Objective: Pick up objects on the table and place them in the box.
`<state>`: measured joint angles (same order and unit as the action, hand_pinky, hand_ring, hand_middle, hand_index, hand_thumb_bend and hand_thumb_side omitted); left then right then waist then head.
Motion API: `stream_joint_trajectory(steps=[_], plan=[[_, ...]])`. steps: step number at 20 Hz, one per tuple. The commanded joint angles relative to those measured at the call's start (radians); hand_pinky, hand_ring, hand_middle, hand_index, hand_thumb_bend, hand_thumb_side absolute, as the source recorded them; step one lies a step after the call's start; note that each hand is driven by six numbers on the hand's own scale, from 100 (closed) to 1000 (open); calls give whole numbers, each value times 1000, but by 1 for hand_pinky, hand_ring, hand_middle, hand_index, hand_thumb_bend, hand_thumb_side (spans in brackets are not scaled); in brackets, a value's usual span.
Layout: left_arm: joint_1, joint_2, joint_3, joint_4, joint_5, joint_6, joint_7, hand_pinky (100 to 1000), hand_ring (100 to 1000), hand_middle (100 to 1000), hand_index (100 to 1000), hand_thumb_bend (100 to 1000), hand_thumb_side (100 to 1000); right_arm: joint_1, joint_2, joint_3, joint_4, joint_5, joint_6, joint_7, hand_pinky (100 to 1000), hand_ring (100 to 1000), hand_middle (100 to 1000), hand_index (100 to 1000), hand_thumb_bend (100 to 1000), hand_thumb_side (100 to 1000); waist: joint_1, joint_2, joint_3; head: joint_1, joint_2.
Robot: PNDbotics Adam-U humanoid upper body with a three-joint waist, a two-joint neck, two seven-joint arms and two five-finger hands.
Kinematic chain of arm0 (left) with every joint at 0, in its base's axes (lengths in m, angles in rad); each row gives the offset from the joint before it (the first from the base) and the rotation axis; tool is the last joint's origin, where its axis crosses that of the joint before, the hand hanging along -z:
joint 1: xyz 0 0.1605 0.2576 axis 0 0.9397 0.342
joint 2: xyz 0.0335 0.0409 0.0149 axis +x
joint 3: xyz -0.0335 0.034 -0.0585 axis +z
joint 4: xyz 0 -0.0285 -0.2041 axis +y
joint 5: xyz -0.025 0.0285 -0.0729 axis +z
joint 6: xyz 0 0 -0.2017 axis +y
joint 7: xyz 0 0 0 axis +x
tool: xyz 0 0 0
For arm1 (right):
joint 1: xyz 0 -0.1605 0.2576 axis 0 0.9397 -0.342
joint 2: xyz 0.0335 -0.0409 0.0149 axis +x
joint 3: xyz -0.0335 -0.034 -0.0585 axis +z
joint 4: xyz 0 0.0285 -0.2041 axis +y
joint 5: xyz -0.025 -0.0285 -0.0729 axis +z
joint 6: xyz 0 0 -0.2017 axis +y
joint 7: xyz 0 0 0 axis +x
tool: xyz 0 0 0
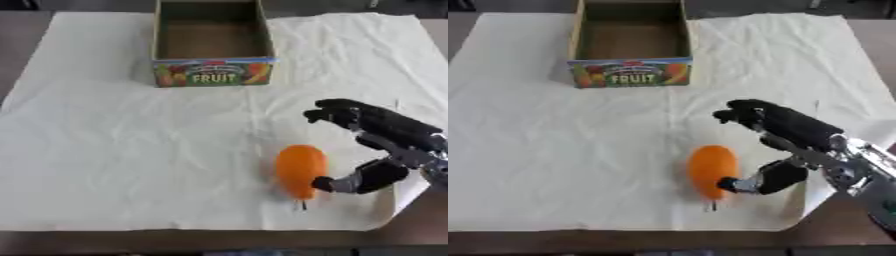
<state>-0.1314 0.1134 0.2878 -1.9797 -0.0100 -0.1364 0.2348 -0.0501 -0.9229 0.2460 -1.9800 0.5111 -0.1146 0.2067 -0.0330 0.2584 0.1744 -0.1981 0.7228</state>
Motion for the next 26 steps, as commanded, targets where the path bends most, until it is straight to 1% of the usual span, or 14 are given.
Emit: stream_joint_trajectory(steps=[1, 4, 9, 12, 15, 16, 18, 19, 20, 21, 23, 26], plan=[[-6, 10, -1, -20, 2, 0, -5, 320, 358, 617, 721, 100, 679, -14, -39, 5, -20, -25, 12, 48, 1000, 1000, 814, 1000, 483, 606, 0, -11, 3, -4, -11], [-6, 10, -2, -20, 4, 0, -7, 320, 358, 617, 721, 100, 680, -19, -42, 14, -20, -15, 32, 73, 994, 1000, 819, 1000, 496, 600, -2, -9, 4, -4, -12], [-6, 7, -4, -20, 6, 3, -8, 320, 358, 617, 721, 100, 681, -17, -43, 40, -20, 28, 91, 91, 986, 1000, 817, 1000, 492, 602, -3, -7, 8, -4, -14], [-7, 6, -6, -20, 8, 3, -11, 320, 359, 618, 721, 100, 683, -15, -45, 61, -20, 53, 125, 97, 980, 1000, 810, 1000, 478, 605, -3, -5, 10, -6, -16], [-7, 5, -7, -20, 9, 4, -13, 320, 359, 618, 721, 100, 683, -13, -47, 83, -20, 66, 144, 109, 981, 1000, 797, 1000, 454, 609, -2, -3, 13, -8, -18], [-7, 4, -8, -20, 9, 4, -14, 320, 359, 618, 721, 100, 684, -14, -47, 88, -20, 66, 148, 112, 980, 1000, 790, 994, 439, 610, -2, -3, 13, -9, -18], [-7, 3, -8, -20, 10, 5, -15, 320, 359, 618, 721, 100, 682, -16, -45, 96, -20, 62, 154, 113, 978, 1000, 755, 935, 383, 620, -2, -1, 14, -8, -18], [-7, 3, -8, -20, 10, 6, -15, 320, 359, 619, 721, 100, 685, -17, -44, 98, -20, 58, 158, 109, 977, 1000, 739, 913, 364, 609, -2, 0, 14, -8, -18], [-7, 3, -8, -20, 10, 6, -15, 320, 359, 619, 721, 100, 685, -18, -43, 99, -20, 53, 161, 105, 977, 1000, 739, 913, 364, 609, -2, 1, 14, -8, -17], [-7, 3, -8, -20, 10, 6, -16, 320, 359, 619, 721, 100, 686, -19, -43, 101, -20, 47, 164, 101, 977, 1000, 716, 876, 327, 599, -2, 1, 14, -8, -17], [-8, 3, -8, -20, 11, 6, -16, 320, 359, 619, 721, 100, 687, -21, -43, 103, -20, 38, 165, 97, 977, 1000, 700, 854, 278, 585, -2, 1, 15, -7, -16], [-7, 2, -8, -20, 11, 6, -17, 320, 360, 619, 721, 100, 687, -23, -44, 103, -20, 27, 166, 89, 975, 1000, 669, 830, 153, 547, -2, 1, 15, -5, -16]])
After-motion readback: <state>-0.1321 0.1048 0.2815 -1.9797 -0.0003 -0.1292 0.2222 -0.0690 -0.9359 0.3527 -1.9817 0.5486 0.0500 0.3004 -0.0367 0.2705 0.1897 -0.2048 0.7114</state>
